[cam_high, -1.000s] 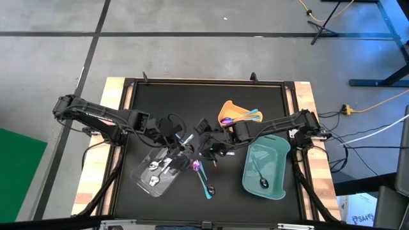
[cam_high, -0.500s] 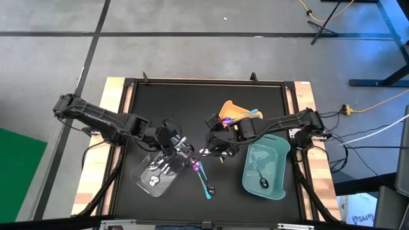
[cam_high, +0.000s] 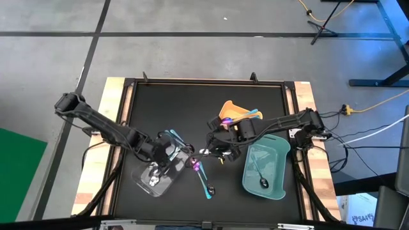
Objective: Sort silverware by color (type)
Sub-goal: Put the white patterned spoon into the transparent bin
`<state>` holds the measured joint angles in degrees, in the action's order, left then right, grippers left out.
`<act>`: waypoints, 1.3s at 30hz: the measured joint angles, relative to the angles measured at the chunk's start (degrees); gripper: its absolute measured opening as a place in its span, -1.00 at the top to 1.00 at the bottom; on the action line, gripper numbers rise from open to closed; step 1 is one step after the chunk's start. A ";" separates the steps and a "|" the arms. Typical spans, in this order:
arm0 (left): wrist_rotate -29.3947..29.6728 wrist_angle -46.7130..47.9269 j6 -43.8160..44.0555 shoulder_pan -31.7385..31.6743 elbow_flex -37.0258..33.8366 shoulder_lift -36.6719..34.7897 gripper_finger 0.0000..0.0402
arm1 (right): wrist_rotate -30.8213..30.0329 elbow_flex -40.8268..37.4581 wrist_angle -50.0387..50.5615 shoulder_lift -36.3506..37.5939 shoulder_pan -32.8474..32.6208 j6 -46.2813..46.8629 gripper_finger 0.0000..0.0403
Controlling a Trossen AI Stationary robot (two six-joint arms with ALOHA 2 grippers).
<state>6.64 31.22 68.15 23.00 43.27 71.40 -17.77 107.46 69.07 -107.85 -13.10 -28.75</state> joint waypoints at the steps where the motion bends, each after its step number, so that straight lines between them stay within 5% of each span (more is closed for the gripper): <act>1: -0.23 -1.65 0.48 0.39 -1.23 0.00 0.86 | 0.37 0.00 -0.05 0.00 0.00 0.00 0.43; 17: -0.29 -9.51 0.78 1.80 -10.97 0.00 0.85 | 8.23 0.00 -4.76 0.00 0.00 0.02 0.43; 39: 2.94 -9.60 0.74 1.80 -12.24 -0.09 0.82 | 8.38 0.00 -4.69 -0.02 0.00 0.02 0.43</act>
<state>9.58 21.63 68.88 24.80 31.03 71.31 -9.39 107.46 64.38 -107.87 -13.10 -28.73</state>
